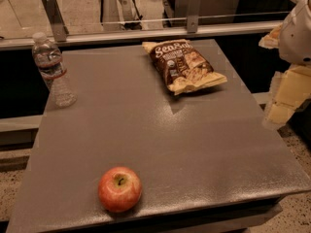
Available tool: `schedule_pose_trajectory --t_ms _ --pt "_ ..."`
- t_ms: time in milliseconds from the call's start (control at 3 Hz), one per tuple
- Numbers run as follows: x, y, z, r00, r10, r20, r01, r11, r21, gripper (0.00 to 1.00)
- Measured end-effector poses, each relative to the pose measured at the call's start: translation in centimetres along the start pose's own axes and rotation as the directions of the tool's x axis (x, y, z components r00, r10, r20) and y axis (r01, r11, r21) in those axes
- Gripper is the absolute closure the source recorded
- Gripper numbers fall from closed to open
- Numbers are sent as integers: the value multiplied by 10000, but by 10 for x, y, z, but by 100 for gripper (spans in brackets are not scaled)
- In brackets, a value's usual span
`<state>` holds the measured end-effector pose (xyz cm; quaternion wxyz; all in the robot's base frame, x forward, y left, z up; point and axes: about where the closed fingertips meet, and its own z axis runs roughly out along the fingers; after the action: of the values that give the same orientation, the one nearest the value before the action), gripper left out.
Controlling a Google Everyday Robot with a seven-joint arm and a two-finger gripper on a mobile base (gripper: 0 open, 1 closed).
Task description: Move apple near water bottle
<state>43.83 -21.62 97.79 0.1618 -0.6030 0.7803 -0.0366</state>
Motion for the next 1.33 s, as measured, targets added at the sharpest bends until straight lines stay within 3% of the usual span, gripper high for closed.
schedule_pose_trajectory --t_ms 333,667,1000,1333 --pt "0 0 0 10000 -1 2 1 10000 1 0" --pt "-18 10 14 9965 -246 798 283 9986 -453 0" --pt "-61 45 38 9718 -671 2261 983 9866 -1300 0" --pt "-103 85 54 9314 -788 3555 1619 9641 -2105 0"
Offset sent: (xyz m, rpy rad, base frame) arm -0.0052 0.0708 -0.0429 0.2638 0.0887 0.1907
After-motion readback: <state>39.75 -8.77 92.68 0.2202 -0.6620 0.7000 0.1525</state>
